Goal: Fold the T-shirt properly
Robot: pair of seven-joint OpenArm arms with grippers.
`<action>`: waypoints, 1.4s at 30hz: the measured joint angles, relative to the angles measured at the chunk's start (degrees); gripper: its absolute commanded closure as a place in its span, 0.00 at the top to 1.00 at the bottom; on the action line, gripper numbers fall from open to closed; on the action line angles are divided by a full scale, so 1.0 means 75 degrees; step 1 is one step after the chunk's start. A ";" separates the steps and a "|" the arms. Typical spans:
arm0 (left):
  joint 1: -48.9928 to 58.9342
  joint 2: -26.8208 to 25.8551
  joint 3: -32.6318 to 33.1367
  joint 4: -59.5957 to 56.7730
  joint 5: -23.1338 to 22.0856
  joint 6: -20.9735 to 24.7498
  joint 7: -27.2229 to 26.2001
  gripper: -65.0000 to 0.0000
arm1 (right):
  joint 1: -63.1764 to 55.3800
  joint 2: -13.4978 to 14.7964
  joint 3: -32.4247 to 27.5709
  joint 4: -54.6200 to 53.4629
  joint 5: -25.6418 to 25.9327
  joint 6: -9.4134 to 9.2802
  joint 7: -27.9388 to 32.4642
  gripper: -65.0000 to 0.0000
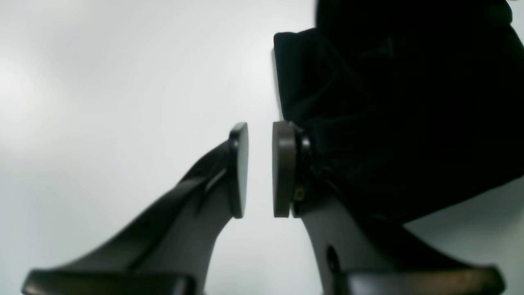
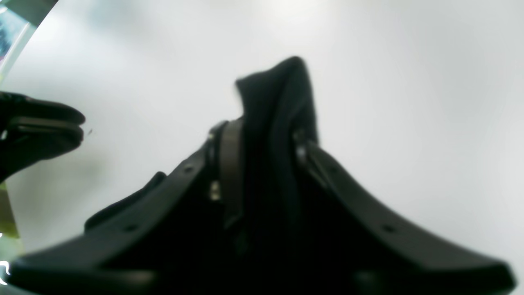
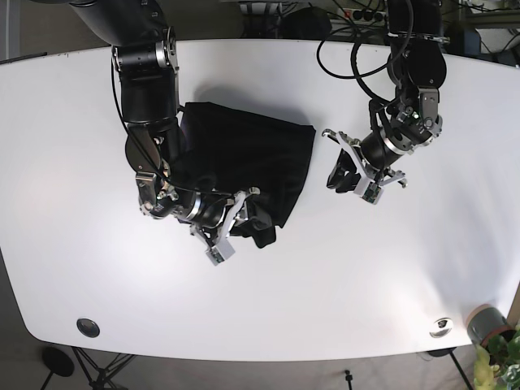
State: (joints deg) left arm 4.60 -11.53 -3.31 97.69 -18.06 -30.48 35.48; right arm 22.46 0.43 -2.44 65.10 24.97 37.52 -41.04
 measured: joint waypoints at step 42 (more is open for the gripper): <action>-0.0341 0.0592 0.1411 -0.0181 0.0055 0.0099 -0.0044 0.38 | -0.2232 0.0726 0.2014 0.3858 0.0058 0.0000 -0.1215 0.23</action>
State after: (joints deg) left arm 2.04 -7.09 7.27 96.33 -17.65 -29.74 35.16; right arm 5.72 5.87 12.67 94.04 25.41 37.52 -50.15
